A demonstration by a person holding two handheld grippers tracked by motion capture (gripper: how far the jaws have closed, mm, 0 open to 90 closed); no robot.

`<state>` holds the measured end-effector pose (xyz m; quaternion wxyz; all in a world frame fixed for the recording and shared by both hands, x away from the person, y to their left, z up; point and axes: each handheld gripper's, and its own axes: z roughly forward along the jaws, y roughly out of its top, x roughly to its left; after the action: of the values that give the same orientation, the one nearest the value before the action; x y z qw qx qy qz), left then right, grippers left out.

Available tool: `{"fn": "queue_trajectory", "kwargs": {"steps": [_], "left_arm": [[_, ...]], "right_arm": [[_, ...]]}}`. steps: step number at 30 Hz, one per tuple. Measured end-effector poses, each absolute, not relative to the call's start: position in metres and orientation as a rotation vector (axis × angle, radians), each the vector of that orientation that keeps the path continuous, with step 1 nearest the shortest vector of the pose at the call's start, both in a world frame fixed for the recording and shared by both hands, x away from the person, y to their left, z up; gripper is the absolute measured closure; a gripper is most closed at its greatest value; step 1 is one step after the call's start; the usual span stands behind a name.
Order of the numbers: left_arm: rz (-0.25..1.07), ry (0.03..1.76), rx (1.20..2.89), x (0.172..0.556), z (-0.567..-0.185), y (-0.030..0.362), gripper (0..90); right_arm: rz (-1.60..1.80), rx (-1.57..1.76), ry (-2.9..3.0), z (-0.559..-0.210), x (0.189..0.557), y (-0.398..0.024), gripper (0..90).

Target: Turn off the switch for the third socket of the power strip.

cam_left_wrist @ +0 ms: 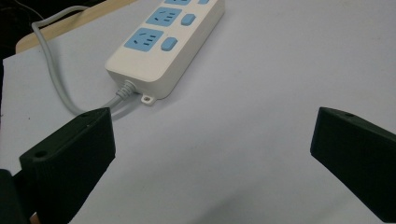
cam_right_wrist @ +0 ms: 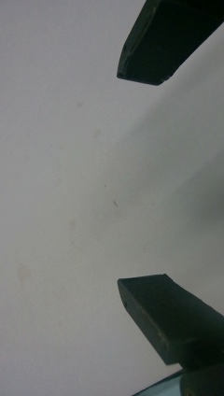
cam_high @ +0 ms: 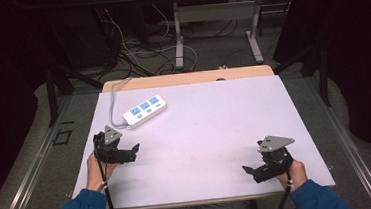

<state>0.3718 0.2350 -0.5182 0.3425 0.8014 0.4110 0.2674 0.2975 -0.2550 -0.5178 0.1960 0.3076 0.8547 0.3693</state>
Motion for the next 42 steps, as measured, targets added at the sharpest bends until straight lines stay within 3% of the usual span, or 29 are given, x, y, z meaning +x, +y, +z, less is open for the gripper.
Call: {"fn": "queue_trajectory", "kwargs": {"steps": [21, 42], "left_arm": [[0.722, 1.097, 2.114, 0.402, -0.520, 0.234, 0.1], [0.670, 1.140, 2.090, 0.439, -0.512, 0.238, 0.0]], "right_arm": [[1.032, 0.866, 2.388, -0.518, 0.298, -0.255, 1.5], [1.037, 0.875, 2.388, -0.519, 0.298, -0.254, 1.7]]}}
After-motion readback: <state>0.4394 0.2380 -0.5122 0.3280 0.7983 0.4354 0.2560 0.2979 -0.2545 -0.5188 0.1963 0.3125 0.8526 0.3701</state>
